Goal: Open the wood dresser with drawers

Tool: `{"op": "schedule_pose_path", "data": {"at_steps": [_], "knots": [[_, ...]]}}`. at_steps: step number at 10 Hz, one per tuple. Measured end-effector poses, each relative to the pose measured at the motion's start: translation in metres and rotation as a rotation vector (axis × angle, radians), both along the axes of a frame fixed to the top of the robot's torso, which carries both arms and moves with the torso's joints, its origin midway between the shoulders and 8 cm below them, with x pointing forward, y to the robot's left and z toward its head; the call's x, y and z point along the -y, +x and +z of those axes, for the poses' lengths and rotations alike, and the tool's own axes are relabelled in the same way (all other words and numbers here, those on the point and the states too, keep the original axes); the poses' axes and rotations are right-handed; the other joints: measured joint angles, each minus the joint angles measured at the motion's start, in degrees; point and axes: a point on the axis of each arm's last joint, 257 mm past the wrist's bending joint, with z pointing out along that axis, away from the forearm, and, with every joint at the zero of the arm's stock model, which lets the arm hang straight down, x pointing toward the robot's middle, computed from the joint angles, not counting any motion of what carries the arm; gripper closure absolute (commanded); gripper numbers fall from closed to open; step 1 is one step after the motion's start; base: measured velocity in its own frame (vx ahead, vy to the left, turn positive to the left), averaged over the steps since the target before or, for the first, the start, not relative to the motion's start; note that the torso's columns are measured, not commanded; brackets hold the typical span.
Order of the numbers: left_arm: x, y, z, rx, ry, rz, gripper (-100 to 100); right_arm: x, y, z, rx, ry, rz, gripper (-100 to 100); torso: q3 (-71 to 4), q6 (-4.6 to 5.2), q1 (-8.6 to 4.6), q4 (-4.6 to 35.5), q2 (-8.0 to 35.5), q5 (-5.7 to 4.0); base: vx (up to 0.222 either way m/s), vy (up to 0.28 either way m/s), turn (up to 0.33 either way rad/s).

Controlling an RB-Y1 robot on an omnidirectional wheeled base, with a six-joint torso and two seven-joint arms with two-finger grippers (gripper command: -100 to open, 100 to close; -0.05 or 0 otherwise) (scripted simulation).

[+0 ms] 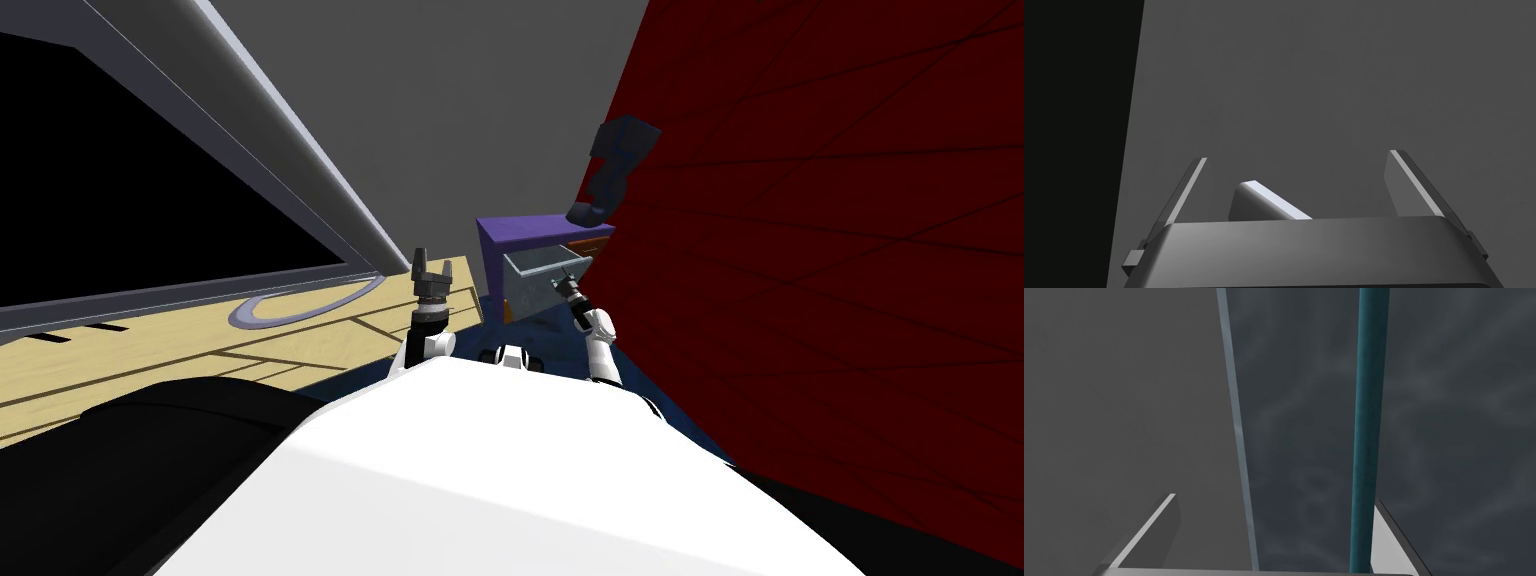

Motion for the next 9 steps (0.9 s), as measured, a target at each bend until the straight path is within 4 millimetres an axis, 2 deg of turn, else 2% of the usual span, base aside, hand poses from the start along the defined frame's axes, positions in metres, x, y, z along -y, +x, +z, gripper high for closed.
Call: {"op": "schedule_pose_path", "data": {"at_steps": [3, 4, 9], "knots": [[0.0, 0.0, 0.0, 0.0, 0.0, 0.0, 0, 0.01, 0.003, 0.008, -0.013, -0.002, 0.014, -100, 0.2, -0.03, 0.08, 0.3, 0.3, 0.1, 0.0, 0.054, -0.035], [0.0, 0.0, 0.0, 0.0, 0.0, 0.0, 0, 0.011, 0.003, 0.007, -0.017, -0.001, 0.012, 0, 0.2, -0.06, 0.05, 0.2, 0.3, 0.05, 0.005, 0.002, -0.002], [0.0, 0.0, 0.0, 0.0, 0.0, 0.0, 0, 0.014, 0.003, 0.0, -0.03, -0.003, 0.006, 0, 0.0, -0.04, 0.11, 0.0, 0.0, 0.02, 0.0, 0.0, 0.0]]}}
